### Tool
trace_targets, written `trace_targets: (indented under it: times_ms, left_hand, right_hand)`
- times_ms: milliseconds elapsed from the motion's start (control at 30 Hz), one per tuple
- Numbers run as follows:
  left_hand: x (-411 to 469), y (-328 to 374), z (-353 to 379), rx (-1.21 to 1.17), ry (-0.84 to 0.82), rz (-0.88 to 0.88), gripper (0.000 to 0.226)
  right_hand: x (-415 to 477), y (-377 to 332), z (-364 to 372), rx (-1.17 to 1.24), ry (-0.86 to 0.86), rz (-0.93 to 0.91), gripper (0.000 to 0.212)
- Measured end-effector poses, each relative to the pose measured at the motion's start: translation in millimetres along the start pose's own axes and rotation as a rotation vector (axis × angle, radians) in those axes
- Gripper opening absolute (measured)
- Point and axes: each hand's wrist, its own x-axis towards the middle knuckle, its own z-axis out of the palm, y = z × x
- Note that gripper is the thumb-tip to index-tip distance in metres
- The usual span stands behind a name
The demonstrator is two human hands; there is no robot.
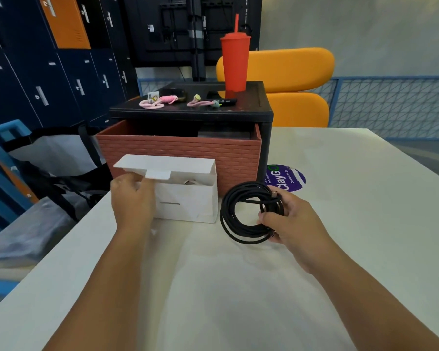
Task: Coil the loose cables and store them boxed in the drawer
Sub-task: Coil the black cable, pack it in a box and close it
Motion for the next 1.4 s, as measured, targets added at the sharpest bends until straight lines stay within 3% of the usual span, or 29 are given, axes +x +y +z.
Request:
trace_targets:
  times_ms: [133, 233, 367, 500, 633, 800, 933, 1167, 1267, 1400]
  left_hand:
    - [-11, 6, 5, 0.023, -0.077, 0.052, 0.023]
    - [-29, 18, 13, -0.001, -0.109, 0.09, 0.025]
    - [-53, 29, 26, -0.005, -0.217, 0.136, 0.047]
    - [-75, 40, 37, -0.121, -0.339, 0.153, 0.074]
    - [-83, 33, 47, -0.104, -0.416, 0.246, 0.053]
    - [-94, 34, 53, -0.193, -0.46, 0.262, 0.057]
    - [-95, 32, 53, -0.237, -0.494, 0.286, 0.058]
    - [-98, 31, 49, -0.32, -0.562, 0.302, 0.059]
    - [-97, 31, 48, -0.376, -0.59, 0.305, 0.062]
    - [-96, 30, 46, -0.398, -0.639, 0.321, 0.073]
  right_hand:
    - [-3, -7, -2, -0.052, -0.072, -0.028, 0.045]
    - [-8, -19, -8, -0.087, -0.248, -0.023, 0.04]
    - [-16, -31, -13, -0.118, -0.375, -0.029, 0.044]
    - [-16, -37, -17, -0.157, -0.261, -0.128, 0.047]
    - [-15, -44, -29, -0.167, -0.11, -0.244, 0.048]
    - [-11, -45, -34, -0.285, 0.156, -0.351, 0.047]
    - [-9, -42, -33, -0.328, 0.264, -0.372, 0.048]
    - [-15, -40, -25, -0.729, 0.202, -0.421, 0.057]
    - [-14, -37, -18, -0.915, 0.123, -0.432, 0.047]
    - [-16, -39, -14, -0.956, 0.105, -0.388, 0.049]
